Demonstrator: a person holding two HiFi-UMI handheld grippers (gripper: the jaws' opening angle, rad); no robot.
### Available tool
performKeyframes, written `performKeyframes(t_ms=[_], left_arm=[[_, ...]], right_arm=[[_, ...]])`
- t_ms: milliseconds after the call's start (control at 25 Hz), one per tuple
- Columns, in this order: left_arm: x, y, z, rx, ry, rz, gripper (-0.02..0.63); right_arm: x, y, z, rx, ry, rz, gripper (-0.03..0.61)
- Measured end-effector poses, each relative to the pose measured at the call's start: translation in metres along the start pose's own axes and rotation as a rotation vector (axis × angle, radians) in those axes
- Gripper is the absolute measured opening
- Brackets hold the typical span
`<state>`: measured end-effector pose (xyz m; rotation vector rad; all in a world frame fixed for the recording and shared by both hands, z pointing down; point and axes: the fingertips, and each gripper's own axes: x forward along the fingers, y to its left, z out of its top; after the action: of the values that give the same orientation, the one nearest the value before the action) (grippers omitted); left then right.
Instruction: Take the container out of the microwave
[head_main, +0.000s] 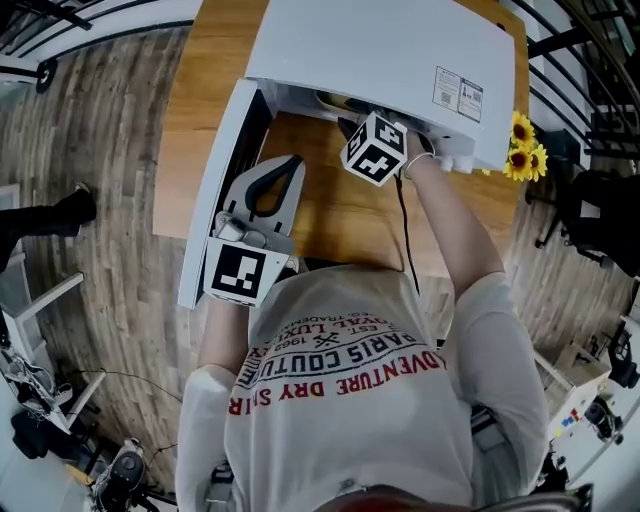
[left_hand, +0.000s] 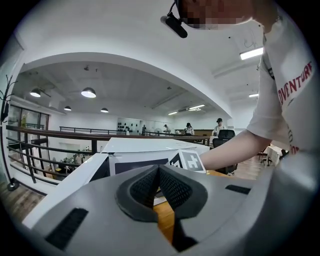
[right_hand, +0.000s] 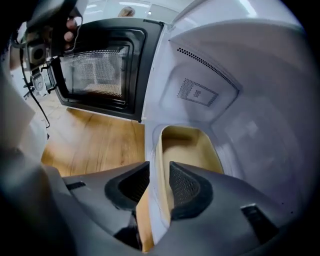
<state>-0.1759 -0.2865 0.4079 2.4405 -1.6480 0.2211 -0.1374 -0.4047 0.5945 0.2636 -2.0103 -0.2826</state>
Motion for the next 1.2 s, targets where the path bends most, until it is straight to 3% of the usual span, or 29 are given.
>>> performKeyframes(t_ms=[200, 720, 1200], left_arm=[[0.003, 0.004, -0.004, -0.026, 0.004, 0.017, 0.014], [-0.010, -0.018, -0.003, 0.018, 0.005, -0.038, 0.014], [-0.056, -0.061, 0.000, 0.089, -0.016, -0.144, 0.014]], right_arm=[[0.003, -0.006, -0.002, -0.043, 0.016, -0.038, 0.052], [-0.034, 0.023, 0.009, -0.032, -0.049, -0.025, 0.043], [-0.102, 0.084, 0.003, 0.231, -0.191, -0.111, 0.041]])
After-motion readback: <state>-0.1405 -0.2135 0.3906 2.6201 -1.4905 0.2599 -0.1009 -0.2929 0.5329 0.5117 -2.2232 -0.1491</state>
